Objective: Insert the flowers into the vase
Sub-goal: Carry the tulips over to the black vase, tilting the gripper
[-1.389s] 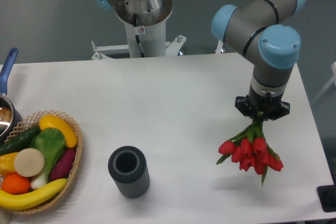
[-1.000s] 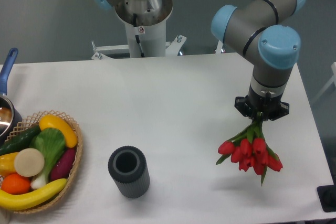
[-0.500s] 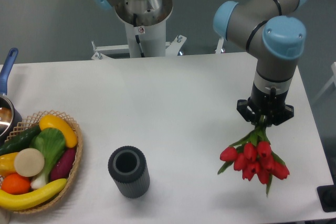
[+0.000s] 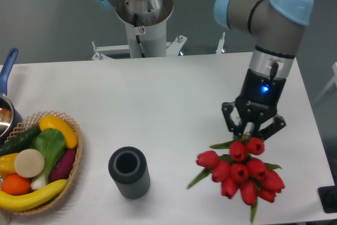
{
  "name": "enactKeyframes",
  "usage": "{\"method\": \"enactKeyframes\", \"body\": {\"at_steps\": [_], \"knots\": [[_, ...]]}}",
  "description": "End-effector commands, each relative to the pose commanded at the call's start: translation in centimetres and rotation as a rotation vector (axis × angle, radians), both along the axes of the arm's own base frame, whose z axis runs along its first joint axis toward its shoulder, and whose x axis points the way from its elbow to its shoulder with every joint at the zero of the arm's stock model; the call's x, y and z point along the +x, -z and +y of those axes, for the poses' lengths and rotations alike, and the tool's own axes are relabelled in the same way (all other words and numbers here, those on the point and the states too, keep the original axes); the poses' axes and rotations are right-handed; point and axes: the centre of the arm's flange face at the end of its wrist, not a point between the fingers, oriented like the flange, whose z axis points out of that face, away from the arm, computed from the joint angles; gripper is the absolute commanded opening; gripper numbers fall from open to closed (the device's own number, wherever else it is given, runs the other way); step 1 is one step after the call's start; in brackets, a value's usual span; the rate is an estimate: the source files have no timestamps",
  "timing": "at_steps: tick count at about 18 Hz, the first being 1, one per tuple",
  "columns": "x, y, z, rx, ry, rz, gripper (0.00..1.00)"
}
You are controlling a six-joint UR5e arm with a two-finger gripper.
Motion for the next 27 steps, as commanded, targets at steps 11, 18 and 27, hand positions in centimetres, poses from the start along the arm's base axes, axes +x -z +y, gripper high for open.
{"method": "enactKeyframes", "body": {"at_steps": [11,18,27], "knots": [[8.7,-6.2,2.7,0.340,0.282,-0.046,0.00],[8.8,-4.4,3.3,0.444,0.387,-0.067,0.00],[9.8,-0.6,4.9,0.442,0.441,-0.064,0.00]]}}
